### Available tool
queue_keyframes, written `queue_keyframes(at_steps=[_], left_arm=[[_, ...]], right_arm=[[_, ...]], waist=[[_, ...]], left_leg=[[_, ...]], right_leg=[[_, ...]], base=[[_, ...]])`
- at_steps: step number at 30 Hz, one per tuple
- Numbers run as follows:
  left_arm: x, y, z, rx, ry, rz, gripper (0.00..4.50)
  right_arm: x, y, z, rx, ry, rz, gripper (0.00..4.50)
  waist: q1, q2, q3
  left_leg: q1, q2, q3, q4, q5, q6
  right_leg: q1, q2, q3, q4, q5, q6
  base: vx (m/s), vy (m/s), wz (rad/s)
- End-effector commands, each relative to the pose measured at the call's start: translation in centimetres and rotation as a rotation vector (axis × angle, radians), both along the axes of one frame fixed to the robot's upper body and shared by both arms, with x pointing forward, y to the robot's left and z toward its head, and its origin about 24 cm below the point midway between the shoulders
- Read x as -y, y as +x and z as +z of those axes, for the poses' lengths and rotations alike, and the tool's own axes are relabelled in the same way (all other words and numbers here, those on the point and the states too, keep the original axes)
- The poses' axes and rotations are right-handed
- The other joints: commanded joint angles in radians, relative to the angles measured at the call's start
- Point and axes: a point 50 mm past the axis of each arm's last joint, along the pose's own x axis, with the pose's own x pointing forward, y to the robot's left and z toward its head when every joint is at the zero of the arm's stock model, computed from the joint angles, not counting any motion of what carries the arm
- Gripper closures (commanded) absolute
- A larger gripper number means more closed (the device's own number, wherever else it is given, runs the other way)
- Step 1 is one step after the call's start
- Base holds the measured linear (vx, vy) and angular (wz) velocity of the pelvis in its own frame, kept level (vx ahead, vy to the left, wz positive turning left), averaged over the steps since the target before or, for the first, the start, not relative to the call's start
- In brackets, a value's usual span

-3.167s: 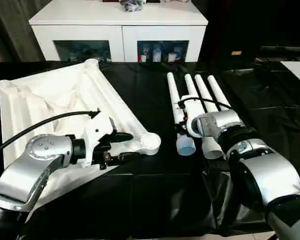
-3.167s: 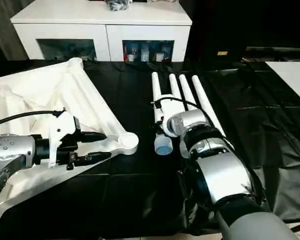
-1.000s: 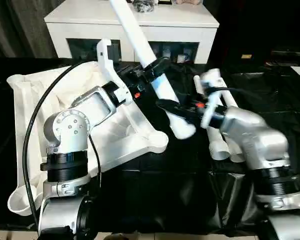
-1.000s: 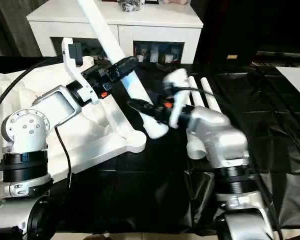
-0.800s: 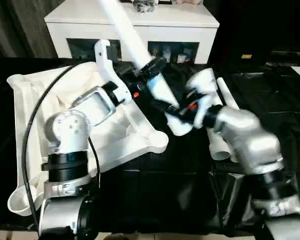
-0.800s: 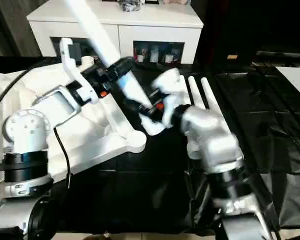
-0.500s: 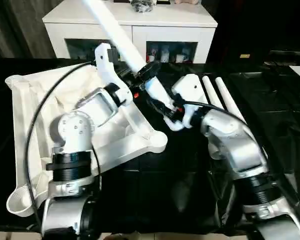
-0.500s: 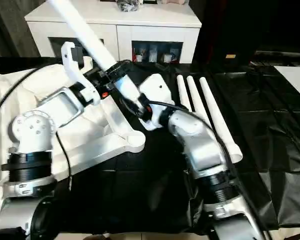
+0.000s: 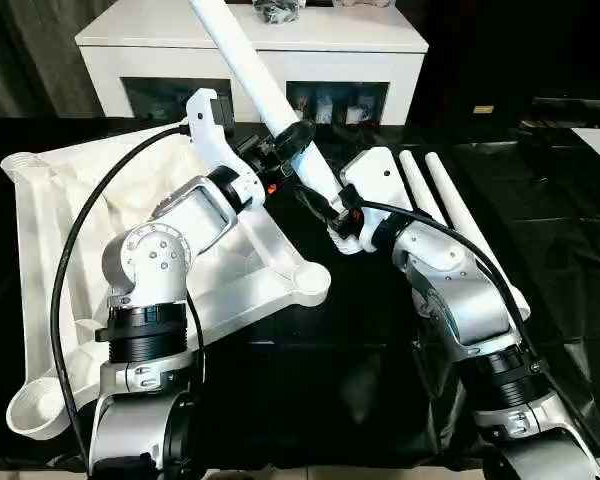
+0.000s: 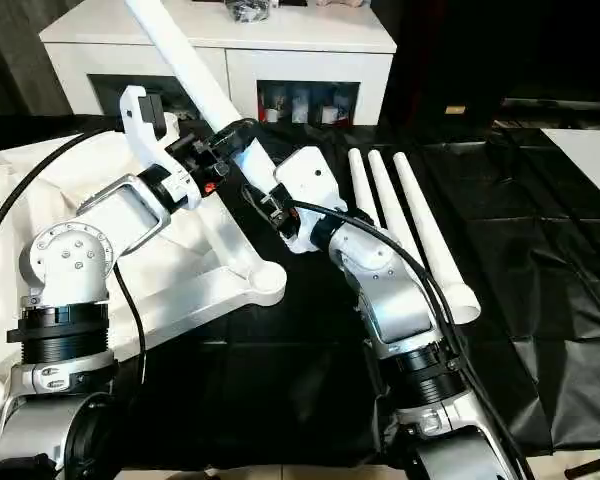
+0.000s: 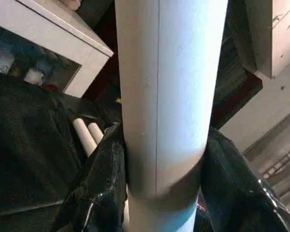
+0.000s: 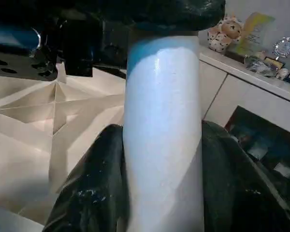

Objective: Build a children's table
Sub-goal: Move to table

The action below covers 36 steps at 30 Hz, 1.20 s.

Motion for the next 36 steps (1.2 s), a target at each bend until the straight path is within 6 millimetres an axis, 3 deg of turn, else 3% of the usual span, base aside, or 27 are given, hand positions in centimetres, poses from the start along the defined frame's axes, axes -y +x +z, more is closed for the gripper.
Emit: queue_keyframes(at_steps=[1, 3, 4, 5, 7, 10, 15, 22, 25, 36], left_arm=[[0.6, -0.3, 0.9, 0.049, -0.024, -0.039, 2.65], [0.5, -0.2, 0.9, 0.050, -0.019, -0.035, 2.65], [0.3, -0.1, 0.8, 0.056, 0.011, -0.027, 2.65], [0.3, -0.1, 0.7, 0.057, 0.015, -0.026, 2.65], [0.1, 0.0, 0.6, 0.071, 0.057, -0.025, 2.65], [-0.3, -0.1, 0.6, 0.104, 0.104, -0.052, 2.65], [-0.8, -1.0, 1.2, 0.179, 0.199, -0.203, 2.66], [-1.0, -2.4, 1.9, 0.253, 0.260, -0.425, 2.66], [-0.8, -3.0, 2.1, 0.270, 0.249, -0.494, 2.66], [0.2, -3.8, 2.3, 0.298, 0.234, -0.616, 2.66]], right_arm=[[-0.6, -0.2, -0.4, -0.002, -0.031, 0.043, 2.66], [-0.7, -0.2, -0.2, 0.042, -0.051, 0.032, 2.66], [-0.8, -0.2, 0.0, 0.005, 0.020, 0.063, 2.10], [-0.8, -0.3, 0.0, -0.004, 0.036, 0.068, 1.96], [-0.6, -0.4, 0.5, -0.082, 0.156, 0.111, 1.90], [0.0, -0.6, 1.0, -0.149, 0.231, 0.177, 1.62], [2.5, -1.4, 0.6, -0.296, 0.196, 0.333, 1.12], [6.1, -2.0, 1.5, -0.418, 0.205, 0.457, 0.58], [6.7, -1.9, 1.9, -0.442, 0.196, 0.465, 0.34], [6.0, -2.5, 0.9, -0.541, 0.139, 0.571, 0.32]], waist=[[-0.001, 0.004, -0.069], [-0.001, 0.006, -0.070], [-0.001, 0.006, -0.070], [-0.002, 0.007, -0.070], [-0.004, 0.006, -0.070], [0.000, 0.010, -0.072], [0.004, 0.006, -0.072], [0.007, 0.001, -0.071], [0.008, 0.001, -0.071], [0.009, 0.000, -0.073]], left_leg=[[0.032, 0.046, -0.022, -0.074, -0.189, -0.026], [0.032, 0.046, -0.021, -0.073, -0.190, -0.031], [0.032, 0.045, -0.021, -0.073, -0.187, -0.028], [0.032, 0.046, -0.023, -0.074, -0.193, -0.024], [0.033, 0.046, -0.023, -0.075, -0.200, -0.007], [0.035, 0.049, -0.024, -0.075, -0.188, -0.007], [0.034, 0.047, -0.021, -0.073, -0.156, -0.009], [0.033, 0.047, -0.017, -0.068, -0.146, -0.003], [0.034, 0.047, -0.016, -0.067, -0.145, -0.005], [0.033, 0.047, -0.017, -0.064, -0.127, 0.005]], right_leg=[[0.045, -0.066, 0.035, -0.074, 0.008, -0.207], [0.045, -0.066, 0.035, -0.074, 0.009, -0.207], [0.045, -0.066, 0.035, -0.073, 0.014, -0.207], [0.045, -0.066, 0.035, -0.073, 0.012, -0.208], [0.047, -0.065, 0.035, -0.073, 0.017, -0.210], [0.046, -0.065, 0.034, -0.070, 0.025, -0.211], [0.050, -0.065, 0.032, -0.065, 0.066, -0.222], [0.049, -0.070, 0.033, -0.068, 0.013, -0.252], [0.048, -0.070, 0.033, -0.068, -0.007, -0.257], [0.049, -0.070, 0.032, -0.065, 0.001, -0.265]], base=[[0.000, 0.000, 0.00], [0.000, 0.000, 0.00], [0.000, 0.000, 0.00], [0.000, 0.000, 0.00], [0.000, 0.000, 0.00], [0.000, 0.000, 0.00], [0.000, 0.000, 0.00], [0.000, 0.000, 0.00], [0.000, 0.000, 0.00], [0.000, 0.000, 0.00]])
